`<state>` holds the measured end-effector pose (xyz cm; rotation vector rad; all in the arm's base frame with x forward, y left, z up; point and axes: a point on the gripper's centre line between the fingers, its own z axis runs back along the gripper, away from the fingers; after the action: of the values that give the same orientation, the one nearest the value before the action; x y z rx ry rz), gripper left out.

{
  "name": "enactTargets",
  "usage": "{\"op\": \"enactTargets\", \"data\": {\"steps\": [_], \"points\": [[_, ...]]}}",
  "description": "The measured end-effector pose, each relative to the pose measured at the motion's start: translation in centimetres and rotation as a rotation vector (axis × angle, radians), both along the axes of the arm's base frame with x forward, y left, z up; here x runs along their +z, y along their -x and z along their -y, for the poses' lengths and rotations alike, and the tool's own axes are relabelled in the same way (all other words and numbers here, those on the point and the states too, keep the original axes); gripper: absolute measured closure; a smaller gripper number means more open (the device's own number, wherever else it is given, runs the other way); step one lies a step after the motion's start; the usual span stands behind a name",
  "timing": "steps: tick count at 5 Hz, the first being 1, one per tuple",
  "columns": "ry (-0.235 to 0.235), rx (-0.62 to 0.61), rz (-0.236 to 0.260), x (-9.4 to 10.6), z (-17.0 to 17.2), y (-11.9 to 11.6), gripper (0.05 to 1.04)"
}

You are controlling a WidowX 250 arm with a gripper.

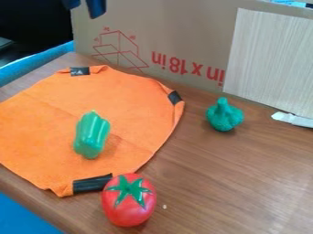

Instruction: Fold the cloth from top left to bottom right

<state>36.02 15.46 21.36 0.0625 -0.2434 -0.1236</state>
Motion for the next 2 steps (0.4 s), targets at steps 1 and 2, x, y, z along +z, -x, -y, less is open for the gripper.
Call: {"op": "enactTargets", "data": {"steps": [1,2], "points": [[-0.014,-0.054,-0.048,-1.2,-2.2,-1.2,0.083],[-0.018,-0.144,-0.100,-3.2,-5.1,-2.3,0.083]]}}
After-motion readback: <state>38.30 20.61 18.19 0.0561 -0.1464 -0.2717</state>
